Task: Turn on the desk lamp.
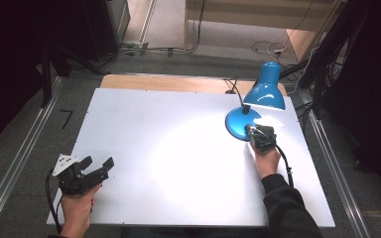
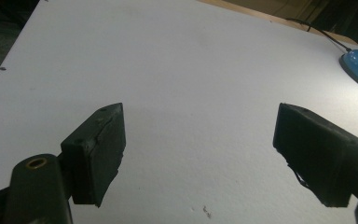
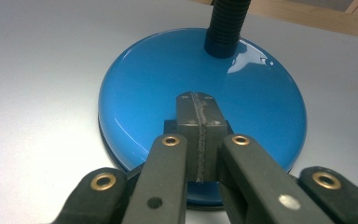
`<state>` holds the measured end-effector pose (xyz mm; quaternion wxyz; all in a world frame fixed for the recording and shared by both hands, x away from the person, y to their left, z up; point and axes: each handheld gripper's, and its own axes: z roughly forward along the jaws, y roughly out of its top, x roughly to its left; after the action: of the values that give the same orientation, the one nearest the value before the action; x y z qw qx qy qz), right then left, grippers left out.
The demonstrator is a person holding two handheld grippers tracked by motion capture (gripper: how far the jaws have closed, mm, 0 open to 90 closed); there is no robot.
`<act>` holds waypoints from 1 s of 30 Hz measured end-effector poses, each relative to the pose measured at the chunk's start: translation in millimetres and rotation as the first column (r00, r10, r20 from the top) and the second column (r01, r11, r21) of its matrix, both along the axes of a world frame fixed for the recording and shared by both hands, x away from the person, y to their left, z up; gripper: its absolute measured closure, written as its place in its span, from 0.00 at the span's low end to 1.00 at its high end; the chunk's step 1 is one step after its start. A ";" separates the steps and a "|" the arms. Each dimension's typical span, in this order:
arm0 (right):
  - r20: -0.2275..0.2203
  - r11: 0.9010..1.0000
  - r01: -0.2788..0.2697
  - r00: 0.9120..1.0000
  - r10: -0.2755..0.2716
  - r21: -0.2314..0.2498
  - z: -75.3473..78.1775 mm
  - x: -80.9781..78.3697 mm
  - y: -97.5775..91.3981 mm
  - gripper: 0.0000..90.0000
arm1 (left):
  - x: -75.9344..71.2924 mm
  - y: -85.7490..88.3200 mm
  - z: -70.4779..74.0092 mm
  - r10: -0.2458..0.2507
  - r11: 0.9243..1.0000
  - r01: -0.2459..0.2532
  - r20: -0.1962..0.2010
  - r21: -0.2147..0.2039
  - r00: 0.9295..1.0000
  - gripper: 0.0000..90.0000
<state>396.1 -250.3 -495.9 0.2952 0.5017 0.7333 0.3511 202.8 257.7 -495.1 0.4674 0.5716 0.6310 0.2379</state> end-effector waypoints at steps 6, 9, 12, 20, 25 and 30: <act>-0.016 1.000 0.009 1.000 -0.009 0.026 1.0 0.5 -3.0 0.97 | -0.3 0.8 0.1 -0.001 1.000 0.001 0.000 -0.003 1.000 0.19; -0.018 0.999 0.006 1.000 -0.005 0.043 1.8 0.4 -4.5 0.97 | -0.2 1.0 0.1 -0.001 1.000 0.001 0.001 -0.004 1.000 0.19; -0.013 0.998 0.003 1.000 -0.002 0.062 4.3 -0.8 -5.1 0.95 | -0.3 1.2 0.2 -0.001 1.000 0.001 0.002 -0.003 1.000 0.19; -0.028 0.993 -0.016 0.999 0.019 0.120 11.9 -6.0 -10.0 0.62 | -1.0 1.5 0.8 0.001 1.000 -0.001 0.005 -0.006 1.000 0.19; -0.028 0.987 -0.046 0.998 0.050 0.152 20.4 -16.0 -14.8 0.47 | -1.8 2.1 1.1 0.000 1.000 0.000 0.007 -0.006 1.000 0.19; -0.027 0.980 -0.057 0.998 0.063 0.189 24.7 -26.2 -20.3 0.42 | -1.9 1.9 1.9 -0.001 1.000 0.001 0.013 -0.009 1.000 0.19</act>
<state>369.9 -270.6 -471.1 0.2239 0.5108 0.7164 0.4191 200.9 259.5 -493.2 0.4743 0.5681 0.6289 0.2383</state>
